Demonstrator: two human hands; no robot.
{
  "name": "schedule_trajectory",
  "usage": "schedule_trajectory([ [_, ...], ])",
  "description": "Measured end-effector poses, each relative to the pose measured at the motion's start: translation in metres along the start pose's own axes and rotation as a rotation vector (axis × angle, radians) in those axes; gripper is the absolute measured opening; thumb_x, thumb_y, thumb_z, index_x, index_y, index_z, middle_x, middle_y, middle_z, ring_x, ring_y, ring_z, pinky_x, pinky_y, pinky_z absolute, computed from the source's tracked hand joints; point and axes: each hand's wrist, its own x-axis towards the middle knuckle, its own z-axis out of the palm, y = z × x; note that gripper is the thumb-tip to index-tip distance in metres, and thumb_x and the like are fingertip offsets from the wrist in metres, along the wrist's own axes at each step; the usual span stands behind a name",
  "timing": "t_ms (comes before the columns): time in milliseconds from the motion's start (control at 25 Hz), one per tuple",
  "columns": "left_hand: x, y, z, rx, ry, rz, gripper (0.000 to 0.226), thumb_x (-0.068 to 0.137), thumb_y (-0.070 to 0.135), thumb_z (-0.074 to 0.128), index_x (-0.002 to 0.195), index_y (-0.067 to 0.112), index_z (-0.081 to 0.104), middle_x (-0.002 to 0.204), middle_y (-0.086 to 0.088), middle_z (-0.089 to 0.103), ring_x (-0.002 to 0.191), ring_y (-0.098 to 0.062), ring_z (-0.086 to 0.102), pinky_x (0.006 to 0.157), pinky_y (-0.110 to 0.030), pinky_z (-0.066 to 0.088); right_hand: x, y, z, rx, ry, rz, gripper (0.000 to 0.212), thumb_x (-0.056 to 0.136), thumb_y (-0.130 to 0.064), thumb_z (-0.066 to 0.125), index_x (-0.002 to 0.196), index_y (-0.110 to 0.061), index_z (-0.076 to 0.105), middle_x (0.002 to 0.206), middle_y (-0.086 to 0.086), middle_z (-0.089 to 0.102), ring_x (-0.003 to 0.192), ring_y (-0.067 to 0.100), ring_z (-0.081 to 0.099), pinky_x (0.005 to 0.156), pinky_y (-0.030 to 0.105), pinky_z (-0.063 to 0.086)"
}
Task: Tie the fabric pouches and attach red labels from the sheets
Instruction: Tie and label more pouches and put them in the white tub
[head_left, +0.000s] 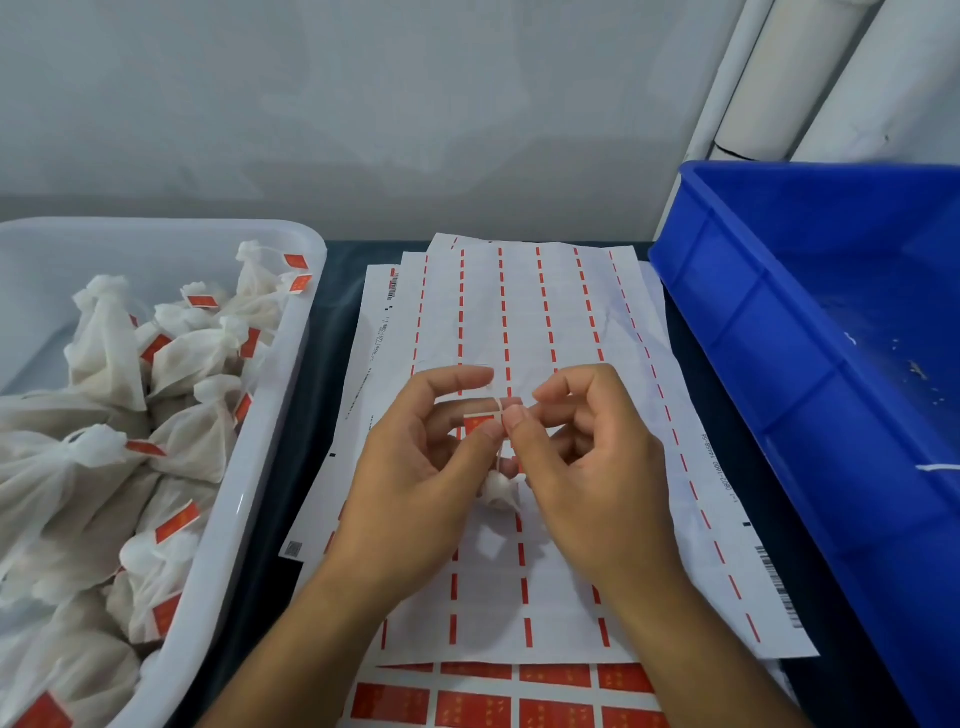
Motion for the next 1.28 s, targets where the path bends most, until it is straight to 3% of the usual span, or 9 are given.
schedule_trajectory([
  [160, 0.0, -0.004, 0.0, 0.043, 0.027, 0.012, 0.033, 0.099, 0.021, 0.066, 0.126, 0.037, 0.055, 0.1, 0.009, 0.079, 0.086, -0.016, 0.078, 0.073, -0.018, 0.059, 0.004, 0.001, -0.006, 0.026, -0.128, 0.065, 0.024, 0.093, -0.046, 0.064, 0.115, -0.041, 0.059, 0.099, -0.024, 0.069, 0.079, -0.001, 0.071, 0.061, 0.012, 0.054],
  [320, 0.0, -0.005, -0.001, 0.071, 0.002, 0.012, 0.039, 0.1, 0.017, 0.065, 0.129, 0.039, 0.051, 0.099, 0.008, 0.079, 0.087, -0.018, 0.077, 0.079, -0.024, 0.062, 0.006, 0.003, -0.01, 0.042, -0.222, 0.053, 0.015, 0.096, -0.036, 0.068, 0.107, -0.045, 0.064, 0.109, -0.031, 0.066, 0.096, -0.004, 0.065, 0.067, 0.008, 0.052],
  [640, -0.002, -0.005, 0.0, 0.141, 0.013, 0.022, 0.043, 0.098, 0.023, 0.068, 0.131, 0.043, 0.049, 0.098, 0.011, 0.077, 0.083, -0.017, 0.076, 0.073, -0.024, 0.062, 0.008, 0.004, -0.011, 0.083, -0.251, 0.035, 0.003, 0.099, -0.029, 0.064, 0.101, -0.032, 0.064, 0.111, -0.023, 0.066, 0.102, 0.005, 0.067, 0.077, 0.016, 0.057],
  [920, -0.004, -0.005, 0.004, 0.302, -0.01, 0.044, 0.054, 0.088, 0.031, 0.077, 0.127, 0.054, 0.048, 0.114, 0.029, 0.059, 0.095, -0.011, 0.07, 0.076, -0.02, 0.061, 0.007, 0.003, -0.01, 0.101, -0.114, 0.023, 0.01, 0.1, -0.026, 0.064, 0.098, -0.036, 0.062, 0.094, -0.025, 0.066, 0.097, 0.002, 0.066, 0.076, 0.01, 0.052],
  [1120, -0.009, -0.004, 0.015, 0.178, 0.142, 0.164, 0.048, 0.086, 0.022, 0.077, 0.118, 0.046, 0.05, 0.107, 0.019, 0.058, 0.078, -0.021, 0.07, 0.061, -0.026, 0.059, 0.001, -0.001, -0.003, 0.238, 0.065, 0.06, 0.013, 0.095, -0.019, 0.072, 0.095, -0.032, 0.069, 0.088, -0.019, 0.073, 0.088, 0.005, 0.072, 0.071, 0.013, 0.055],
  [1280, -0.008, -0.002, 0.017, 0.273, 0.247, 0.269, 0.024, 0.091, 0.028, 0.078, 0.104, 0.039, 0.062, 0.105, 0.013, 0.06, 0.08, -0.019, 0.07, 0.06, -0.02, 0.056, -0.002, -0.004, 0.001, 0.334, 0.116, 0.081, 0.011, 0.093, -0.019, 0.075, 0.098, -0.026, 0.068, 0.087, -0.012, 0.074, 0.085, 0.009, 0.073, 0.071, 0.013, 0.055],
])
